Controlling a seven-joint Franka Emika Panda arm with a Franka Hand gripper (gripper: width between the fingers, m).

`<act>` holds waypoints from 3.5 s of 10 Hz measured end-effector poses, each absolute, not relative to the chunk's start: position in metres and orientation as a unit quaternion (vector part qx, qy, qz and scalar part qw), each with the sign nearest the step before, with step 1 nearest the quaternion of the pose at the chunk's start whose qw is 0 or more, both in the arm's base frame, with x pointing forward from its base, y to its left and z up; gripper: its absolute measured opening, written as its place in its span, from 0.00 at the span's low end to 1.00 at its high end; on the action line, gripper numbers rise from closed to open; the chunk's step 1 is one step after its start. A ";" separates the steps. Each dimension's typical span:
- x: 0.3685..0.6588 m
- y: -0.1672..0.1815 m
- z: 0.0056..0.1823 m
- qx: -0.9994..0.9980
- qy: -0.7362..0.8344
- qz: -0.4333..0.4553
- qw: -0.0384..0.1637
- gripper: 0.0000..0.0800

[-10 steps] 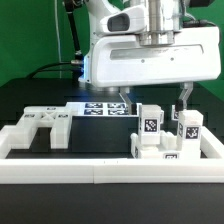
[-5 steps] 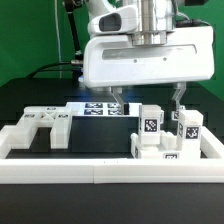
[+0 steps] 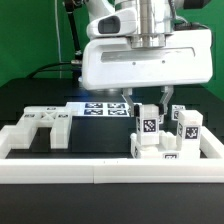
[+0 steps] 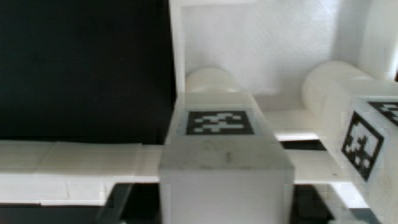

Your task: Assemble chair

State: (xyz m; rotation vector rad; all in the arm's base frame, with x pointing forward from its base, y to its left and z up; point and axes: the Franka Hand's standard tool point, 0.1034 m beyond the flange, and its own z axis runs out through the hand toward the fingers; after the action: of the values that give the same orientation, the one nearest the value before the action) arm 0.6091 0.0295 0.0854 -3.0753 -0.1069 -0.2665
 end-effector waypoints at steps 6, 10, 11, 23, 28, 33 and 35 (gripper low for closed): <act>0.610 0.040 0.084 -0.977 0.191 -0.078 0.048 0.36; 0.614 0.040 0.084 -0.931 0.351 -0.077 0.068 0.36; 0.614 0.042 0.084 -0.921 0.376 -0.075 0.071 0.36; 0.613 0.048 0.084 -0.967 0.232 -0.085 0.061 0.81; 0.612 0.047 0.084 -0.993 0.049 -0.094 0.043 0.81; 0.613 0.046 0.084 -0.987 -0.125 -0.098 0.017 0.81; 0.612 0.046 0.083 -0.988 -0.119 -0.097 0.018 0.53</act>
Offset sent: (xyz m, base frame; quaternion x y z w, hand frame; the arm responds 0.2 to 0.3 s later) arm 0.0024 0.0088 -0.0061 -0.0093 -0.0109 0.2635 0.9646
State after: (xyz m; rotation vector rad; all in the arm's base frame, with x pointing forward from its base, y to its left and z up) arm 0.6124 0.0460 0.0831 -3.0689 -0.3699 -0.3025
